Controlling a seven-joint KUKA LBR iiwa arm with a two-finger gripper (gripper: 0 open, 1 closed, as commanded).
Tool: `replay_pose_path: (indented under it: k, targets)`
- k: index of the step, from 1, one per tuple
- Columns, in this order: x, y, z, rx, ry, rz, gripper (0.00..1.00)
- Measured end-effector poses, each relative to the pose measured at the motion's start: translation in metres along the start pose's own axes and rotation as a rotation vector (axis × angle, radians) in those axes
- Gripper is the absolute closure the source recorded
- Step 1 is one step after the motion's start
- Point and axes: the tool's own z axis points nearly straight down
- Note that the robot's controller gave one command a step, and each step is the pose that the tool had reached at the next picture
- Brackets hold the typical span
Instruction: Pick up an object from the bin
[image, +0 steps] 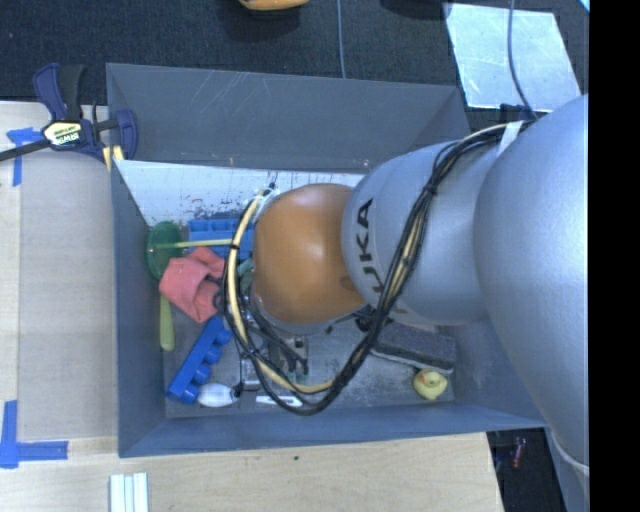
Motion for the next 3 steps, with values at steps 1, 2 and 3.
replay_pose_path:
  k: [1,2,3]
  targets:
    - [-0.002,-0.001,-0.004,-0.002,-0.008,0.002,0.0]
    - [-0.03,0.016,0.027,-0.001,-0.011,-0.443,0.0]
    - [-0.043,0.046,0.0,-0.001,-0.012,-0.474,0.0]
